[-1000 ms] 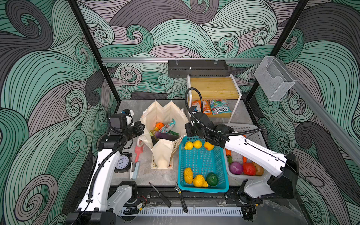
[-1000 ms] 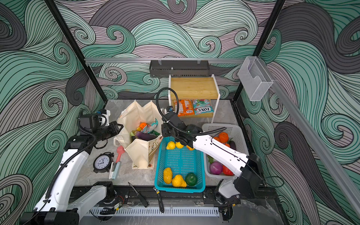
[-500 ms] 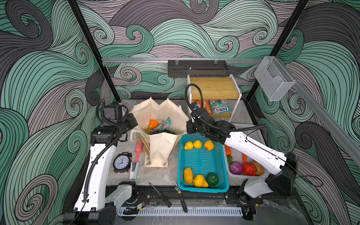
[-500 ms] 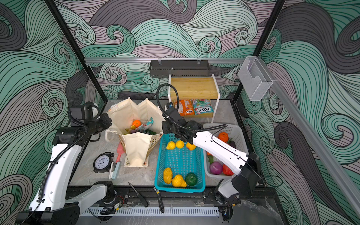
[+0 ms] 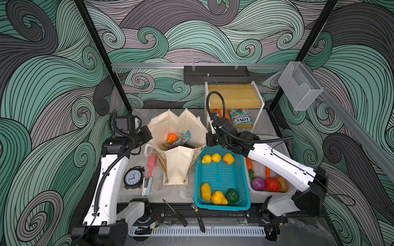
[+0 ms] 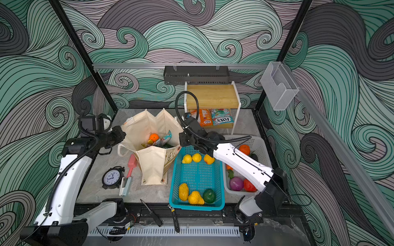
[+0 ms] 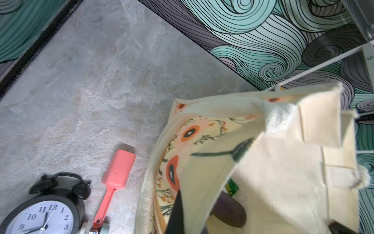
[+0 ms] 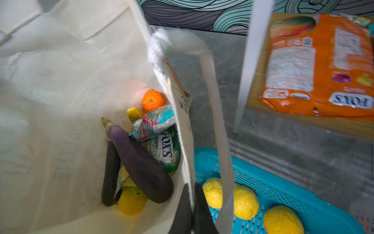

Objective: Place the food into the grocery bag and tie it

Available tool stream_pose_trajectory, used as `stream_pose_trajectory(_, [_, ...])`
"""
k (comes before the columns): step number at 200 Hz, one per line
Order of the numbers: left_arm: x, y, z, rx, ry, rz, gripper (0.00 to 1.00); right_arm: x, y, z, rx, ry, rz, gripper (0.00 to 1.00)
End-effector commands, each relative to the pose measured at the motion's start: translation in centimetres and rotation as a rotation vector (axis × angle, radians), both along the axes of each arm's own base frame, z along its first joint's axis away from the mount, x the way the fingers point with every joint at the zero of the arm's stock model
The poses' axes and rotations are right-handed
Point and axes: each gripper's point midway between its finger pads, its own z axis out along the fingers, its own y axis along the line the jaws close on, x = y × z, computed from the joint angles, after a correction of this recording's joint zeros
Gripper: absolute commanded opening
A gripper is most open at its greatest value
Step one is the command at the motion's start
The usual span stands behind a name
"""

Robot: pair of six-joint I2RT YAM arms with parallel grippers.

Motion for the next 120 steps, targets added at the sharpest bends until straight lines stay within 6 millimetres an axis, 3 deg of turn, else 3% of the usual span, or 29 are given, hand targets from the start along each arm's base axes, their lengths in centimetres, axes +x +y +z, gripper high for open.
stream_pose_trajectory(1, [1.5, -2.6, 2.1, -0.059, -0.105, -0.104, 0.0, 0.5, 3.2, 3.1, 0.032, -0.086, 0.036, 0.0])
stream_pose_trajectory(27, [2.0, -4.9, 0.5, -0.132, -0.089, -0.175, 0.03, 1.5, 4.2, 2.2, 0.012, -0.064, -0.002, 0.0])
stream_pose_trajectory(44, [2.4, -5.5, 0.6, -0.165, -0.108, -0.187, 0.07, 2.2, 4.1, 1.7, -0.013, -0.058, -0.031, 0.0])
stream_pose_trajectory(69, [2.8, -5.3, 1.8, -0.118, -0.122, -0.175, 0.08, 2.6, 3.6, 2.6, -0.039, -0.058, -0.059, 0.0])
stream_pose_trajectory(81, [2.7, -5.6, 2.6, -0.108, -0.134, -0.193, 0.0, 2.5, 3.5, 3.5, -0.016, -0.07, -0.073, 0.0])
stream_pose_trajectory(89, [2.8, -5.7, 3.2, -0.113, -0.147, -0.196, 0.0, 2.5, 3.7, 4.0, 0.01, -0.081, -0.067, 0.0])
stream_pose_trajectory(120, [2.3, -4.0, 6.0, -0.04, -0.202, -0.123, 0.0, 2.4, 4.9, 6.4, 0.069, -0.112, -0.027, 0.0])
